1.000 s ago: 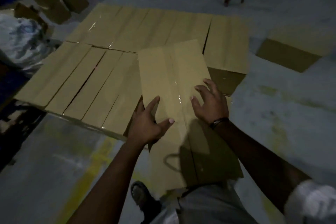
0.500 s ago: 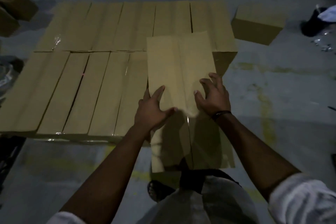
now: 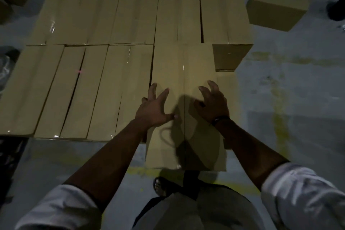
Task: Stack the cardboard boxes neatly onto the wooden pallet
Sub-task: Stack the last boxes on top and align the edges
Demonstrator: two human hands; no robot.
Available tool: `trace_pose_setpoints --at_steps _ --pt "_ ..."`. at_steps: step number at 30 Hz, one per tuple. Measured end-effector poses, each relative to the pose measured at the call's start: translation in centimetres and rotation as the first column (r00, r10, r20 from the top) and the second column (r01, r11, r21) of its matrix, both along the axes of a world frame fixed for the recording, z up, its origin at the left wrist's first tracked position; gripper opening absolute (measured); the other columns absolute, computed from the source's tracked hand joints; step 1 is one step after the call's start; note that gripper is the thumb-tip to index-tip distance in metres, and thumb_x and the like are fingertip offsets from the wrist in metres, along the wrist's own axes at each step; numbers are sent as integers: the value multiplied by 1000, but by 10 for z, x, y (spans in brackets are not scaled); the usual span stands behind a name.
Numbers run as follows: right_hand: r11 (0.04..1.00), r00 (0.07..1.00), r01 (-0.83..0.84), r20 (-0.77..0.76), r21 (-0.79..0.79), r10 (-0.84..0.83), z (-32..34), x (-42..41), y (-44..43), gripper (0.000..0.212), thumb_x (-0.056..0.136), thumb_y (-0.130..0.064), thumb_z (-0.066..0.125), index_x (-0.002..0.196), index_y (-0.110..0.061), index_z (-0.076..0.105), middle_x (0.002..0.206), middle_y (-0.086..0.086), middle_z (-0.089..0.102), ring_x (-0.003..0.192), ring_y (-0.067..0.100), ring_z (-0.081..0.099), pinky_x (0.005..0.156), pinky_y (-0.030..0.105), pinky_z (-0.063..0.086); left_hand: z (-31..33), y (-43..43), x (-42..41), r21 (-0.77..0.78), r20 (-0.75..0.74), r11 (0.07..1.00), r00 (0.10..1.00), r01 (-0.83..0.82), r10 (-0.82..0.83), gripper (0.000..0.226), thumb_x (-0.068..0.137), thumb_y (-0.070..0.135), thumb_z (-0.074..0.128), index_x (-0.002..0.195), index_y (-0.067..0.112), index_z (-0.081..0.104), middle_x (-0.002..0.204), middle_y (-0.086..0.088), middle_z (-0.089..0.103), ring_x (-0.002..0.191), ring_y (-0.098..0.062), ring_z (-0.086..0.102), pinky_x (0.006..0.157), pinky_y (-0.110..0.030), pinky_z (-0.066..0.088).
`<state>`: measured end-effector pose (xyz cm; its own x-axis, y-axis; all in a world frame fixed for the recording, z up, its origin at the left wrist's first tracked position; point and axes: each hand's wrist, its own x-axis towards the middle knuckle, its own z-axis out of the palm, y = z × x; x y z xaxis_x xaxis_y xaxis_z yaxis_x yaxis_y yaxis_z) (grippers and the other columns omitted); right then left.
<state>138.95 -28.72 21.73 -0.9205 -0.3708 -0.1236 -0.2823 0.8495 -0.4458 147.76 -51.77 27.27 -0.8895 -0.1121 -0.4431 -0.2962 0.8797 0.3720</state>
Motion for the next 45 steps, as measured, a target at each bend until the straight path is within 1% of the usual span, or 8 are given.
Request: trace_pose_setpoints --at_steps 7,12,16,20,24,28,35,45 --pt "1000 998 0 67 -3 0 -29 -27 -24 67 87 -55 64 145 -26 45 163 6 14 131 39 39 102 50 41 -41 -22 -25 -15 51 999 998 44 -43 125 58 92 54 158 38 1 165 3 -24 145 -54 23 113 -64 31" --pt "1000 985 -25 168 4 24 -51 -28 -26 72 88 -50 65 151 -27 36 165 2 2 139 39 29 107 51 41 -53 -22 -31 32 68 999 998 7 -10 113 75 63 78 161 35 9 166 -3 -25 148 -53 14 116 -59 26" --pt "993 940 -103 331 51 80 -59 -23 -26 79 91 -41 68 157 -24 27 167 4 -6 149 35 14 117 45 32 -51 -27 -16 151 -10 966 977 -208 212 90 83 52 77 156 25 32 169 -11 3 154 -37 7 121 -51 19" --pt "988 912 -98 407 121 40 -54 7 -25 79 91 -43 67 157 -22 28 167 10 -2 150 37 16 119 46 29 -63 -35 22 26 68 999 997 -27 25 81 90 49 70 154 15 34 162 -13 28 155 -30 7 120 -47 14" --pt "980 891 -98 454 172 10 -50 67 -20 78 92 -41 66 157 -24 25 167 6 -10 152 41 -1 119 53 25 -80 -48 81 -23 191 988 970 155 -147 98 83 58 74 159 25 22 168 -13 8 152 -42 6 118 -56 26" --pt "972 877 -72 479 222 -45 -46 129 -19 85 91 -47 65 159 -29 17 167 1 -16 150 44 -12 116 62 23 -87 -57 126 -54 190 965 952 256 -241 107 78 52 80 161 30 16 169 -8 -4 151 -42 4 114 -58 34" --pt "955 883 -33 457 294 -110 -46 185 -18 109 77 -58 77 158 -35 9 165 1 -18 150 45 -12 108 63 34 -95 -60 143 -124 151 952 953 281 -261 97 85 42 76 160 36 15 170 -1 -2 153 -36 6 108 -57 43" --pt "951 903 82 382 299 -198 -52 185 -28 73 95 -31 65 155 -41 25 166 7 -12 146 47 13 104 52 44 -98 -58 140 -214 69 928 953 305 -297 87 84 44 74 156 32 28 165 -6 21 140 -36 33 101 -46 47"
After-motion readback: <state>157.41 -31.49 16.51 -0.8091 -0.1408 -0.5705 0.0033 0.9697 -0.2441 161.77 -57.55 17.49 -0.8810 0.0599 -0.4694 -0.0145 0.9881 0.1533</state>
